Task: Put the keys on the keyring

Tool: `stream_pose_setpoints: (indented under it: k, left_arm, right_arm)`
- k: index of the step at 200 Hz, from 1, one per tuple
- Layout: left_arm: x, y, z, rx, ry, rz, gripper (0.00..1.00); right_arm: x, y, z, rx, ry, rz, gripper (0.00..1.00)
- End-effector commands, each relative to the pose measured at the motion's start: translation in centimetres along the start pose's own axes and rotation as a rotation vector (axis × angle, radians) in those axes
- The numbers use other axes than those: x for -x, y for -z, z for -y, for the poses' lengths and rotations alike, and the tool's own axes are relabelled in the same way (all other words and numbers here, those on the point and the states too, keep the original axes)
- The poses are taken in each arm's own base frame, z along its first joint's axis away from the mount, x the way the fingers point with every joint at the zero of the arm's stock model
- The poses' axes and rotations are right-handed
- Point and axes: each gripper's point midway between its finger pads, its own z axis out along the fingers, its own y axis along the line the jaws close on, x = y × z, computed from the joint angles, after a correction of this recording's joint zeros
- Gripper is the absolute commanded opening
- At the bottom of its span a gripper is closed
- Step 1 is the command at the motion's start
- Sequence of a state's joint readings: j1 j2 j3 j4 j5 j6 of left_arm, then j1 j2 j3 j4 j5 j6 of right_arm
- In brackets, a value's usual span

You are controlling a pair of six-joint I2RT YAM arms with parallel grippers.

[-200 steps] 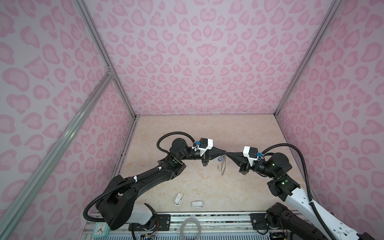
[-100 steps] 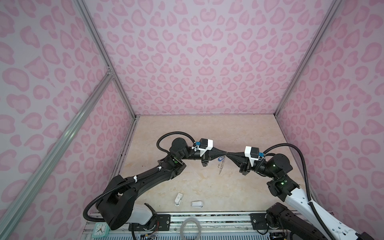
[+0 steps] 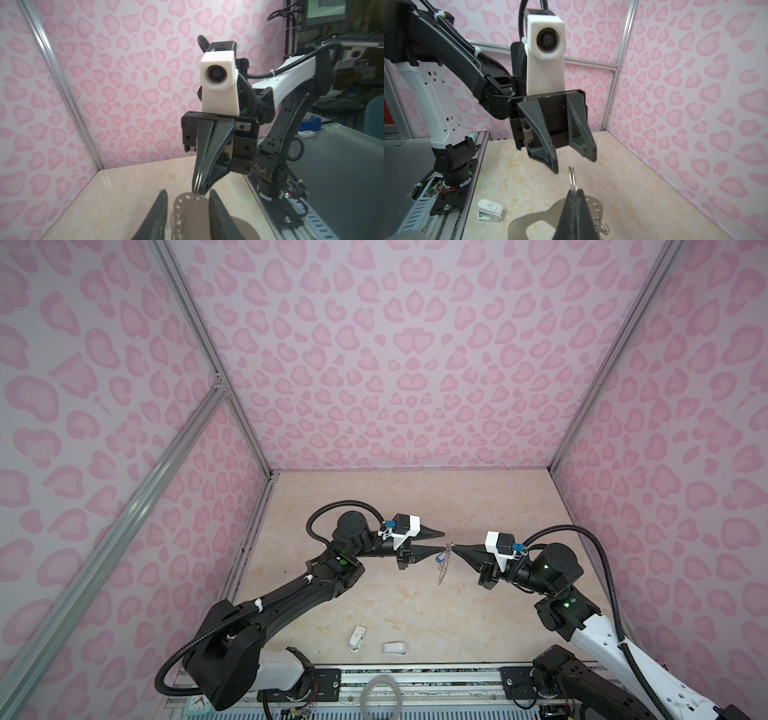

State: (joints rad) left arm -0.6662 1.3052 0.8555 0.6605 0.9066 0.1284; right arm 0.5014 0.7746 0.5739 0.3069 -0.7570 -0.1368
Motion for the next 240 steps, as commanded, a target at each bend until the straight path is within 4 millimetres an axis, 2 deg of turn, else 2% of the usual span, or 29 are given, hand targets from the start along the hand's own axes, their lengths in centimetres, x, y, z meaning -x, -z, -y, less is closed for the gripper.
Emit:
stream_pose_setpoints:
  k: [1, 34, 62, 105, 143, 208, 240]
  left_arm:
    - [-2.2, 1.2, -0.3, 0.056, -0.136, -0.198, 0.35]
    - [-3.6, 2.5, -0.4, 0.104, -0.238, -0.333, 0.35]
    - [-4.6, 2.4, 0.1, 0.126, -0.314, -0.402, 0.33]
    - [-5.4, 1.5, 1.2, 0.118, -0.378, -0.437, 0.32]
    - [-5.9, 0.0, 1.4, 0.109, -0.428, -0.467, 0.32]
    - [-4.8, -2.4, 1.6, 0.091, -0.475, -0.442, 0.29]
    - [-5.3, -3.1, 2.4, 0.045, -0.487, -0.45, 0.27]
  right_arm:
    - [-3.4, 0.5, 0.8, -0.07, 0.093, -0.171, 0.0]
    - [-5.2, 1.0, 1.2, -0.128, 0.219, -0.233, 0.0]
    - [-4.8, 1.2, 0.7, -0.156, 0.304, -0.171, 0.0]
    - [-4.8, 2.1, 0.7, -0.201, 0.363, -0.15, 0.0]
    - [-5.4, 2.4, 0.5, -0.205, 0.379, -0.174, 0.0]
    - [-5.8, 2.6, 0.4, -0.205, 0.361, -0.187, 0.0]
    - [-5.5, 2.7, 0.3, -0.202, 0.347, -0.179, 0.0]
